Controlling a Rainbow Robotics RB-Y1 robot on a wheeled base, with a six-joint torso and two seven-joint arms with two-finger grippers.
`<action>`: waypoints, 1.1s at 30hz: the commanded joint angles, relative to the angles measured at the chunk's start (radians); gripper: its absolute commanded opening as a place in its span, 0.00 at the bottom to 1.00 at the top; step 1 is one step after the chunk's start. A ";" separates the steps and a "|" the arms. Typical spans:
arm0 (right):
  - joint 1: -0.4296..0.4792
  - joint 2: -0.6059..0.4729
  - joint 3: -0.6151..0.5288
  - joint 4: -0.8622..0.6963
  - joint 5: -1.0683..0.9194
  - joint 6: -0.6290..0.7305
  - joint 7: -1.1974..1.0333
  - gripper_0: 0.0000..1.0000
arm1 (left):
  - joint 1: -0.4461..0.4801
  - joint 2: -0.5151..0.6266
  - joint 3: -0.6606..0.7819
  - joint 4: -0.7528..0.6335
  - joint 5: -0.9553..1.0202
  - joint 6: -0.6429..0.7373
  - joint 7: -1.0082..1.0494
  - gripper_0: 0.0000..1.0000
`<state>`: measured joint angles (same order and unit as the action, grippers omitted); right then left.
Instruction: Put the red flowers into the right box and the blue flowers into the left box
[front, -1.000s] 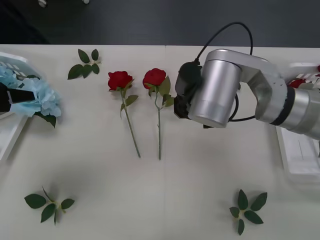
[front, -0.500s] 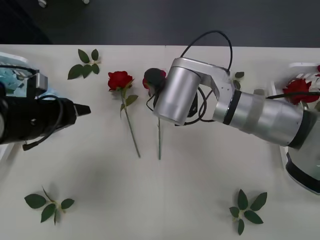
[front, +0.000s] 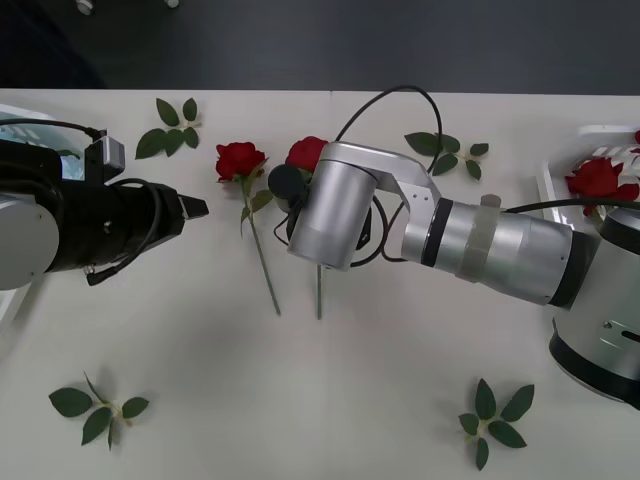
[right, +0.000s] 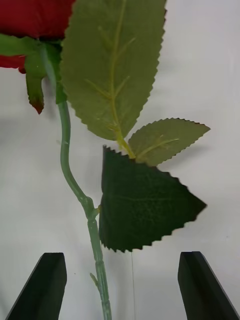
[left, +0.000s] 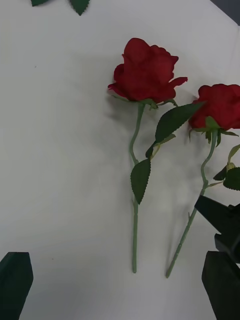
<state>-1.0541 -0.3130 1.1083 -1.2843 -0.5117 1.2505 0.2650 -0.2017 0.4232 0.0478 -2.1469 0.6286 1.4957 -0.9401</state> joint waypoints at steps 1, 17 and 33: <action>-0.032 0.008 -0.012 -0.017 -0.008 -0.055 -0.029 0.65 | -0.013 -0.003 0.018 -0.024 -0.018 0.001 0.024 1.00; -0.032 0.012 0.021 0.068 -0.065 -0.143 0.036 0.65 | -0.064 -0.072 0.020 0.084 -0.056 -0.003 0.010 1.00; -0.038 0.092 0.005 0.244 -0.014 -0.217 0.071 0.65 | -0.125 -0.073 -0.013 0.211 -0.072 -0.069 -0.016 1.00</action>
<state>-1.0542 -0.2338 1.1133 -1.0266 -0.5263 1.0403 0.2725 -0.3065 0.3454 0.0474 -1.9328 0.5736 1.4573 -0.9403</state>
